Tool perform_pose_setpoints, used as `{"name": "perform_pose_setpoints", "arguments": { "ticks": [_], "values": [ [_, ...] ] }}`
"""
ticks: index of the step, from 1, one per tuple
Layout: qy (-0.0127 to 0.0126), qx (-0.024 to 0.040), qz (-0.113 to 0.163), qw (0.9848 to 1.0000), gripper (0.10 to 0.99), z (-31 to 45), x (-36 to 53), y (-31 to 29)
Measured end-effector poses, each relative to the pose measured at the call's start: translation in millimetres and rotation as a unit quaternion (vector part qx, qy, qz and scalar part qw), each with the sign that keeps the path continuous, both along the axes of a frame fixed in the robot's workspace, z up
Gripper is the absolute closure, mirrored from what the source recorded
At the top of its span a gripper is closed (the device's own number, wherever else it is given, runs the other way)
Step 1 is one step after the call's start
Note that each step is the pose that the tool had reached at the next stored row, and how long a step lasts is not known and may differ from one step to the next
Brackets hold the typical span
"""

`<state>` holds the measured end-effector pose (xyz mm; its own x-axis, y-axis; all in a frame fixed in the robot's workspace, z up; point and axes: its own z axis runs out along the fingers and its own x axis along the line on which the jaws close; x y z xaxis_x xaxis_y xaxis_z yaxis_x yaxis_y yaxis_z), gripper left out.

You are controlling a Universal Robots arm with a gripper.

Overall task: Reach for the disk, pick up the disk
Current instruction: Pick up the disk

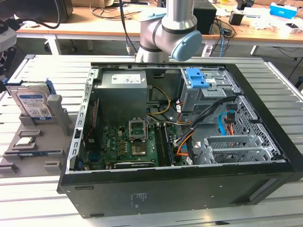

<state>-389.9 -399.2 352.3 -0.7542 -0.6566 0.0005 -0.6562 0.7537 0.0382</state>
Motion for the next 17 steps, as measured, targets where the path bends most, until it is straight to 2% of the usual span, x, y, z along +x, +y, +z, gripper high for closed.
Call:
{"name": "perform_pose_setpoints", "arguments": {
  "ticks": [10, 17],
  "values": [
    [0.0000, 0.0000, 0.032, 0.9995, 0.980, 0.0, 0.0, 0.0],
    [0.0000, 0.0000, 0.065, 0.9979, 0.980, 0.0, 0.0, 0.0]
  ]
}}
